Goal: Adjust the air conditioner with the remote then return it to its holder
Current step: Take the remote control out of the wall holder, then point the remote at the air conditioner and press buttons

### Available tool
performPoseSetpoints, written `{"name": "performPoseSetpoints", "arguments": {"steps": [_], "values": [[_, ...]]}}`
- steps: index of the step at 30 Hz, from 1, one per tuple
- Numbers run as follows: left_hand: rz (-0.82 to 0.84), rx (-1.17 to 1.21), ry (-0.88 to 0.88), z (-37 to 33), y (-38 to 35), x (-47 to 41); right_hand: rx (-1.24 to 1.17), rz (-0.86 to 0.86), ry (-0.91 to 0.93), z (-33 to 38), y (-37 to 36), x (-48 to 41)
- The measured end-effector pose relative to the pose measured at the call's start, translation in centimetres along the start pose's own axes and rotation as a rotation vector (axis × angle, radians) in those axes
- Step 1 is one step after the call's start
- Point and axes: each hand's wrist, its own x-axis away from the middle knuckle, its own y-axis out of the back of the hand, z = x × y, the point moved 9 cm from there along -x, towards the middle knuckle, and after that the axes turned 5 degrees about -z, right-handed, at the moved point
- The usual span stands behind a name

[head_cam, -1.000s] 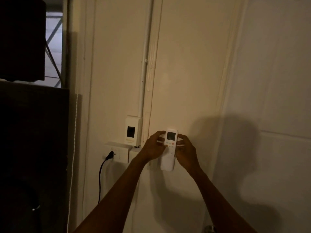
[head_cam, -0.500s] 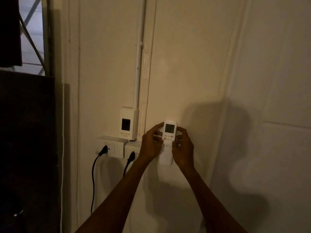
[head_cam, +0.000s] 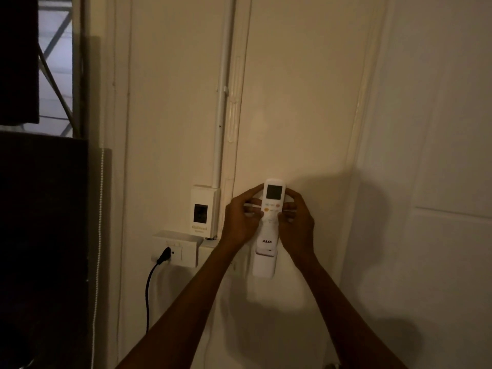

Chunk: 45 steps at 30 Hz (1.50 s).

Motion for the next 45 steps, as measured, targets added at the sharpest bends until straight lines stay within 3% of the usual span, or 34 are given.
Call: {"name": "performPoseSetpoints", "arguments": {"steps": [17,34,45], "values": [[0.046,0.007,-0.093,-13.5,7.6,-0.2,-0.093,0.091,0.141,14.3,2.9,0.8],[0.011,-0.033,-0.024,-31.5,16.6,8.8,-0.289,0.192,0.073,31.8,10.5,10.7],[-0.044,-0.073,-0.001,-41.8,26.1,13.2,-0.329,0.213,0.078,44.3,10.6,16.8]]}}
